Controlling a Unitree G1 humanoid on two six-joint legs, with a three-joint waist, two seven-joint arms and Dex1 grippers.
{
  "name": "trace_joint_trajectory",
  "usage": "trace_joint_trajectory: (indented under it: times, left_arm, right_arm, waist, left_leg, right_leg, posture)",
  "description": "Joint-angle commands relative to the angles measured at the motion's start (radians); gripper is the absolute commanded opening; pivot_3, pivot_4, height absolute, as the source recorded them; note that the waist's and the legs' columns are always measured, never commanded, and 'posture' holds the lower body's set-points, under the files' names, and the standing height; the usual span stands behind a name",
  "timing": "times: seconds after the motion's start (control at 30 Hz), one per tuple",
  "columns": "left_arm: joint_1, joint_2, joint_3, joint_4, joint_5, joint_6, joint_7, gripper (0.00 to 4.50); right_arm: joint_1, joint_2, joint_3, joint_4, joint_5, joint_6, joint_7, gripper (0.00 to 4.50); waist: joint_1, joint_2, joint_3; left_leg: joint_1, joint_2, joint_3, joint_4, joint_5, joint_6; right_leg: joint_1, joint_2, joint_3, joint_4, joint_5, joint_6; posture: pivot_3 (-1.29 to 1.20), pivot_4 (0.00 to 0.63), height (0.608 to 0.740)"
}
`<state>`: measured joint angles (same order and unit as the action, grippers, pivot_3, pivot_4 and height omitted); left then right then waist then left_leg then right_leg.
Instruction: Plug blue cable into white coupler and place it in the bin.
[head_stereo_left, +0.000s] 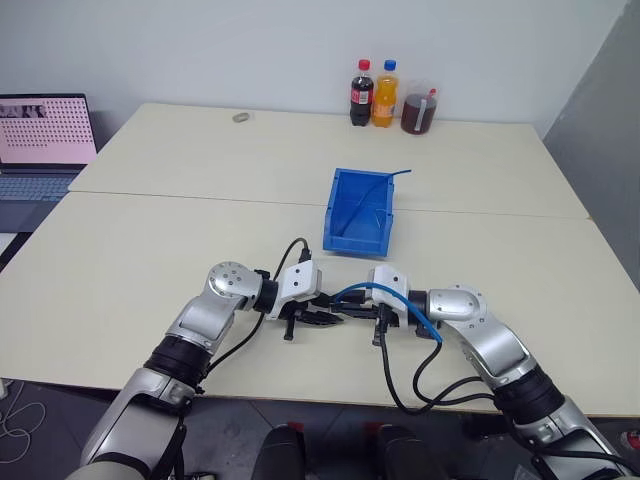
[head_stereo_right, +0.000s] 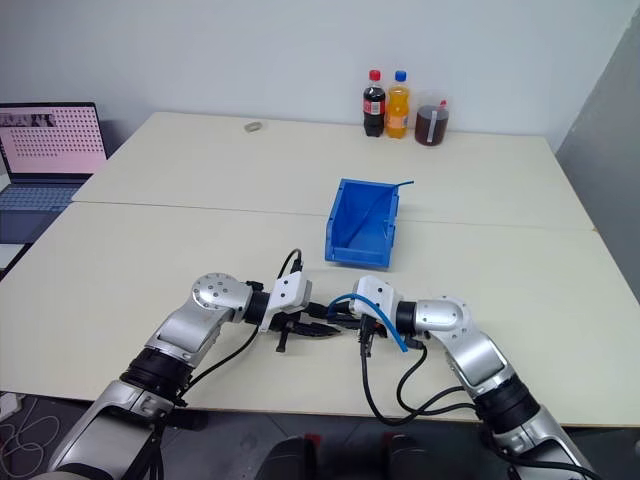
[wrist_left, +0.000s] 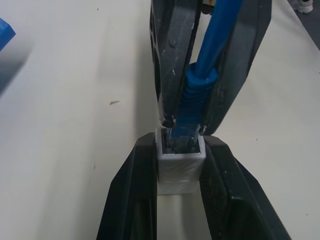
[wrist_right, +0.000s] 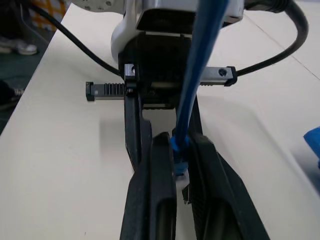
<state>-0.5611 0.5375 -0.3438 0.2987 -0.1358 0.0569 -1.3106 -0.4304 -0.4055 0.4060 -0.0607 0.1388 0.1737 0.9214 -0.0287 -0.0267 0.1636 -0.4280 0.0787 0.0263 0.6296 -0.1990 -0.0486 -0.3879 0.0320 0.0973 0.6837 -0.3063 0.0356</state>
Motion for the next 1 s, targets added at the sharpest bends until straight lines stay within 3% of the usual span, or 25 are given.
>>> trace_joint_trajectory:
  times: [0.03,0.4,0.83,0.9,1.0]
  left_arm:
    - [0.009,-0.01,-0.022,-0.006,0.022,0.003,-0.012,0.81]
    - [0.021,-0.015,-0.018,-0.021,0.03,0.006,-0.007,0.81]
    - [0.028,-0.03,-0.004,-0.017,0.051,-0.006,0.03,0.81]
    - [0.029,-0.029,0.005,-0.012,0.051,0.0,0.038,1.51]
    - [0.043,-0.007,0.016,-0.018,0.047,-0.003,0.027,2.08]
  right_arm:
    - [-0.021,0.004,0.018,0.056,-0.018,-0.002,0.038,0.08]
    - [-0.045,-0.024,0.087,0.064,-0.04,0.127,0.135,0.08]
    - [-0.058,-0.005,0.033,0.07,-0.047,0.139,0.072,0.08]
    - [-0.058,-0.005,0.008,0.049,-0.039,0.125,0.056,0.08]
    - [-0.054,0.001,-0.048,0.001,-0.007,0.128,0.024,0.08]
  waist:
    - [0.0,0.0,0.0]
    - [0.0,0.003,-0.005]
    - [0.0,0.005,-0.009]
    - [0.0,0.005,-0.009]
    - [-0.001,0.005,-0.009]
  left_leg:
    - [0.0,0.0,0.0,0.0,0.0,0.0]
    - [0.004,0.0,0.001,0.0,0.0,0.0]
    - [0.009,0.0,0.002,0.0,0.0,0.0]
    - [0.009,0.0,0.001,0.0,0.0,0.0]
    - [0.009,0.0,0.002,0.0,0.0,0.0]
  right_leg:
    - [0.0,0.0,0.0,0.0,0.0,0.0]
    - [0.0,0.0,0.001,0.007,-0.002,-0.002]
    - [0.005,0.0,0.001,0.007,-0.002,-0.002]
    - [0.004,0.0,0.002,0.007,-0.002,-0.002]
    - [0.004,0.0,0.002,0.009,-0.003,-0.002]
  posture:
    - [0.0,0.15,0.74]
    - [0.0,0.15,0.74]
    - [0.0,0.15,0.74]
    - [0.0,0.15,0.74]
    - [0.0,0.15,0.74]
